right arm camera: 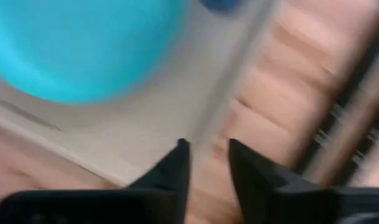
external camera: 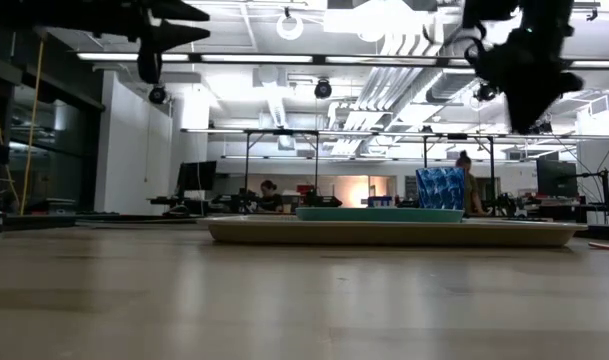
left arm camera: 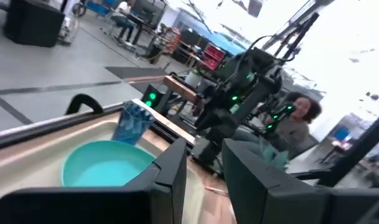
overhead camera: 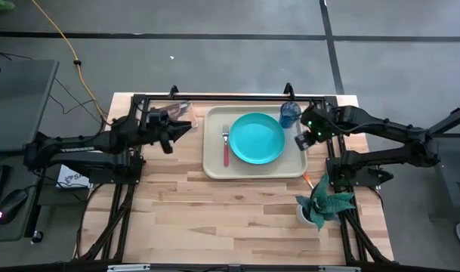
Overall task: Pick and place plate/cup/fork/spoon on tray
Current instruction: Adjust the gray tray
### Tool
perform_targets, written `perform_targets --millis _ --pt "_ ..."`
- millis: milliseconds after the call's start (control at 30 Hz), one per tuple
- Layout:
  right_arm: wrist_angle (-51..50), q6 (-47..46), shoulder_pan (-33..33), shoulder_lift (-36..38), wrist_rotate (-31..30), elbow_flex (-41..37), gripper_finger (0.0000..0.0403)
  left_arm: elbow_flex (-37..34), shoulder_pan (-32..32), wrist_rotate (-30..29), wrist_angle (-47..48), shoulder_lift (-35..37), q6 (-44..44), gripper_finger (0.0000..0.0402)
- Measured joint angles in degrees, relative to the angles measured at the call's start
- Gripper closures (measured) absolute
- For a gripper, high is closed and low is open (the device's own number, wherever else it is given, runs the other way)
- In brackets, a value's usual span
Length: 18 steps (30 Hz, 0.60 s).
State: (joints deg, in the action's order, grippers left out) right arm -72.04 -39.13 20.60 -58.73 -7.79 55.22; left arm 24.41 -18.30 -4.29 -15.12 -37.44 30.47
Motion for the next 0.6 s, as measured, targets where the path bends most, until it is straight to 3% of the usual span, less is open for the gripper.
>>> perform_targets --millis 133,400,600 --pt "-2.93 -1.52 0.02 -0.91 -1.61 -3.41 0.0389 -2.01 0.48 -2.07 0.32 2.98 0.85 0.0316" --pt "9.60 -8.75 1.48 -0.91 -1.11 -19.17 0.0399 -2.03 0.44 -5.83 0.27 3.38 0.61 0.0316" --pt "15.15 -11.62 3.61 -0.91 -3.26 -23.70 0.0402 -2.03 0.48 -5.38 0.43 3.37 -2.86 0.0316"
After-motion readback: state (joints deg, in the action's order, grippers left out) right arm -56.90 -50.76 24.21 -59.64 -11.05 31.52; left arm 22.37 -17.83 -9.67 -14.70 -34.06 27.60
